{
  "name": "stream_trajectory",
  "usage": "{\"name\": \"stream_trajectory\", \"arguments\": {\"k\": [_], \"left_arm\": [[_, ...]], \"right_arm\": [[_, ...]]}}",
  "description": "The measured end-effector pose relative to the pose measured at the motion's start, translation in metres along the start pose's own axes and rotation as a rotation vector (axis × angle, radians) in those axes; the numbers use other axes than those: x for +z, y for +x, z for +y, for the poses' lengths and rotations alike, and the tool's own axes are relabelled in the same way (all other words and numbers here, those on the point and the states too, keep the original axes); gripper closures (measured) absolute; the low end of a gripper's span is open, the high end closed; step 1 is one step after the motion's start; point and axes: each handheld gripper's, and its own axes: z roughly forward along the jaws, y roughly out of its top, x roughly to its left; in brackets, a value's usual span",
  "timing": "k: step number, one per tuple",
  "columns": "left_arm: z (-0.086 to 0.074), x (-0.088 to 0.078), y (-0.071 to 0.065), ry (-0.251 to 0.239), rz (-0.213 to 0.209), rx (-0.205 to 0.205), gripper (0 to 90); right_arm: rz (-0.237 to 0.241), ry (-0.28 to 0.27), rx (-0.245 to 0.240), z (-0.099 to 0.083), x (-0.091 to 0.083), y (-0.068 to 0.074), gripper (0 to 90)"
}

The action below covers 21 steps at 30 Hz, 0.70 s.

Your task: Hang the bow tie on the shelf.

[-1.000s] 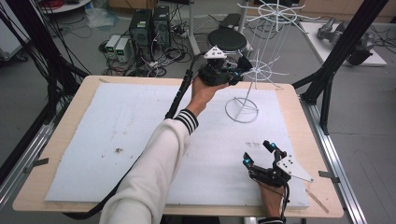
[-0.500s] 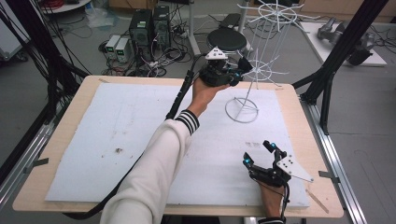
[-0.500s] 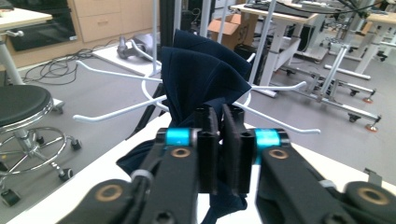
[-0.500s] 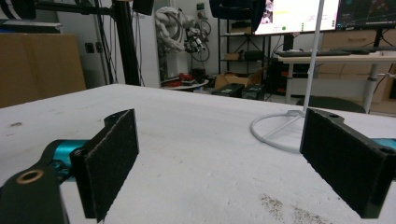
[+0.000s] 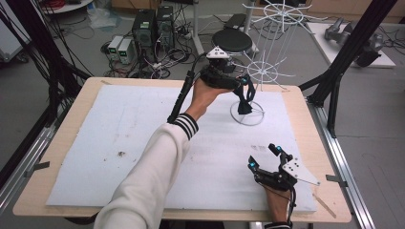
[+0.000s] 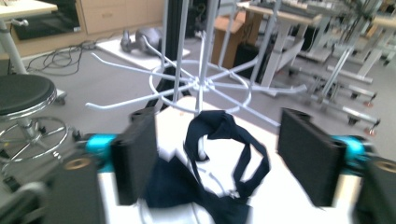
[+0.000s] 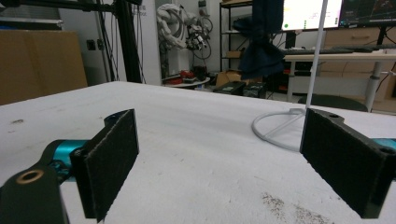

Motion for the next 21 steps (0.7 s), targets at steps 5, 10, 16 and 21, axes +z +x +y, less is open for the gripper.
{"name": "stream_trajectory", "arguments": {"k": [5,10,16,21], "left_arm": [[0.001,-0.018,0.001,-0.001,0.000,0.034,17.7],[-0.011,-0.046,0.002,-0.019,0.025,0.080,16.3],[-0.038,-0.095,0.004,-0.043,0.026,0.111,15.8],[-0.071,-0.147,0.013,-0.076,0.046,0.091,15.8]], "right_arm": [[-0.001,-0.005,-0.011,0.000,0.000,0.001,10.7],[-0.002,-0.005,-0.014,0.000,-0.001,0.002,10.7],[-0.004,-0.001,-0.018,0.000,0.000,0.002,10.7],[-0.006,-0.003,-0.020,0.000,-0.001,0.003,10.7]]}}
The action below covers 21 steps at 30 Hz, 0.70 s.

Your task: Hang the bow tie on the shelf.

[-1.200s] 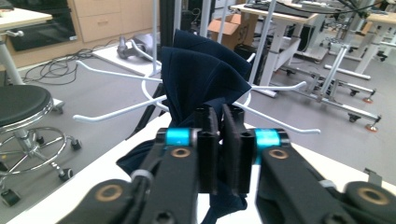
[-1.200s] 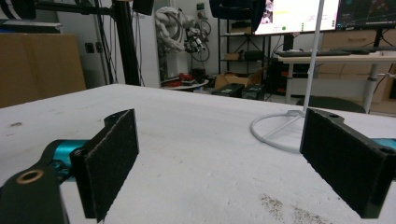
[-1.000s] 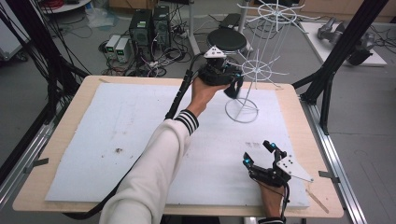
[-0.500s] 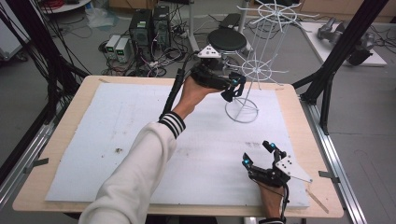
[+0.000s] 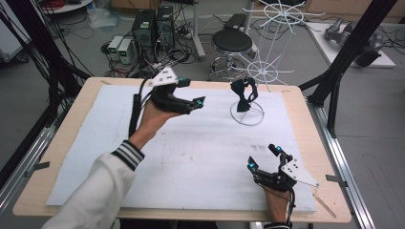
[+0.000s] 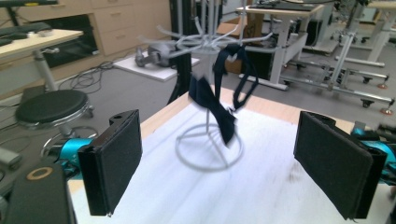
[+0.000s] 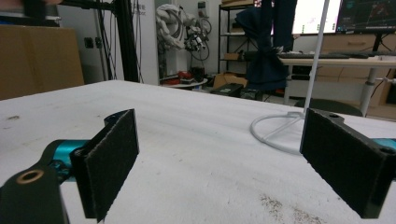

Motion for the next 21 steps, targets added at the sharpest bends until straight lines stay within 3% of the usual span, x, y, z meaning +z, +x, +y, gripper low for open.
{"name": "stream_trajectory", "arguments": {"k": [5,9,16,21], "left_arm": [[-0.036,-0.055,0.007,-0.014,0.052,0.008,15.8],[-0.065,-0.092,0.009,-0.020,0.111,0.043,15.8],[-0.119,-0.140,0.013,-0.092,0.162,-0.017,15.7],[-0.152,-0.159,0.021,-0.157,0.182,-0.071,13.8]], "right_arm": [[-0.016,0.001,-0.004,0.000,0.000,0.000,10.7],[-0.028,0.009,0.001,0.000,0.001,0.001,10.7],[-0.041,0.012,-0.006,0.000,0.002,0.000,10.7],[-0.041,0.013,-0.005,0.000,0.002,0.001,10.7]]}}
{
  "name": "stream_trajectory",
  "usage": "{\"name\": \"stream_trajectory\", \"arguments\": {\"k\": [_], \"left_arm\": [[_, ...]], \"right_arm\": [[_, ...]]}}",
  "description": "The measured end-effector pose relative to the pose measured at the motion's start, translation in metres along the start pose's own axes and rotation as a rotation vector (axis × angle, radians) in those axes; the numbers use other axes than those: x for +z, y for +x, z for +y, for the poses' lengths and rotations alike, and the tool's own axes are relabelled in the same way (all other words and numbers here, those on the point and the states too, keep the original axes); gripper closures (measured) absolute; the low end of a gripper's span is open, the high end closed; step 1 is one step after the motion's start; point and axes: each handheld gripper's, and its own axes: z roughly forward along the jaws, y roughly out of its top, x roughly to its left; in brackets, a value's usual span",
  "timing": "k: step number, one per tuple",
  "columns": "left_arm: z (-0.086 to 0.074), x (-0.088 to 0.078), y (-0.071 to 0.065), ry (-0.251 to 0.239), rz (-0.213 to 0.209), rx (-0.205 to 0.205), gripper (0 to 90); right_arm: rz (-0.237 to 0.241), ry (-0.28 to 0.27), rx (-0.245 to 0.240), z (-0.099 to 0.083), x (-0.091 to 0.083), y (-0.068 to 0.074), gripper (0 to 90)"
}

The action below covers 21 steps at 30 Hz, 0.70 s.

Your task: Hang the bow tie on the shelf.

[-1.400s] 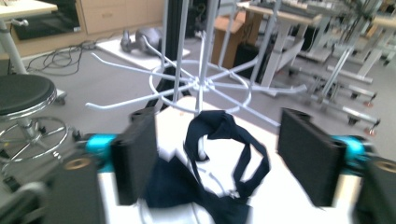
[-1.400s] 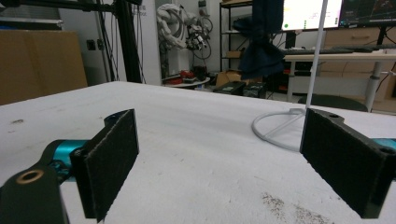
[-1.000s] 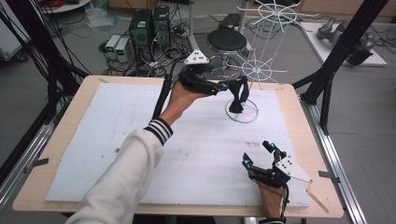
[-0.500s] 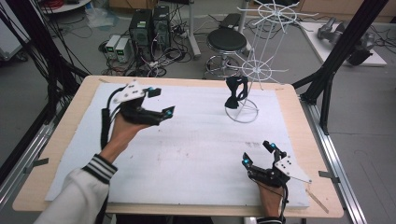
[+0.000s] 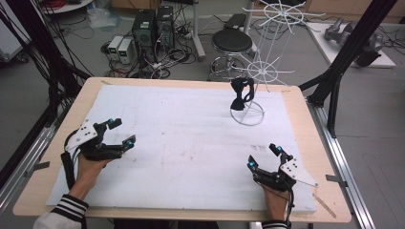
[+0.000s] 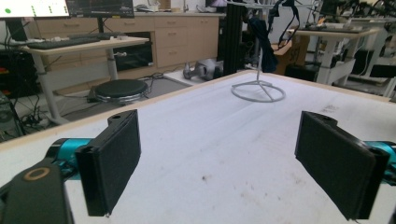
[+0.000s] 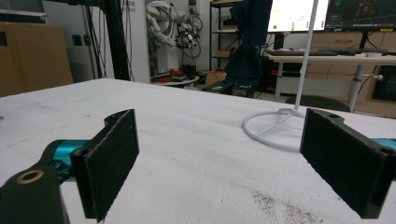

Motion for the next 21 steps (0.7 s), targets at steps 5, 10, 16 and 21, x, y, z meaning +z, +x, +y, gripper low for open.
{"name": "stream_trajectory", "arguments": {"k": [5,10,16,21], "left_arm": [[-0.022,-0.014,0.004,-0.037,0.038,-0.016,12.7],[-0.038,-0.023,0.000,-0.069,0.072,-0.021,12.6],[-0.045,-0.027,-0.003,-0.103,0.105,-0.006,11.9],[-0.045,-0.027,-0.004,-0.103,0.106,0.013,12.0]], "right_arm": [[0.001,0.000,0.002,0.000,0.000,0.000,10.7],[0.001,0.001,0.006,0.000,0.000,0.000,10.7],[-0.001,0.001,0.002,0.000,0.000,0.000,10.7],[0.000,-0.003,0.001,0.000,0.000,0.000,10.7]]}}
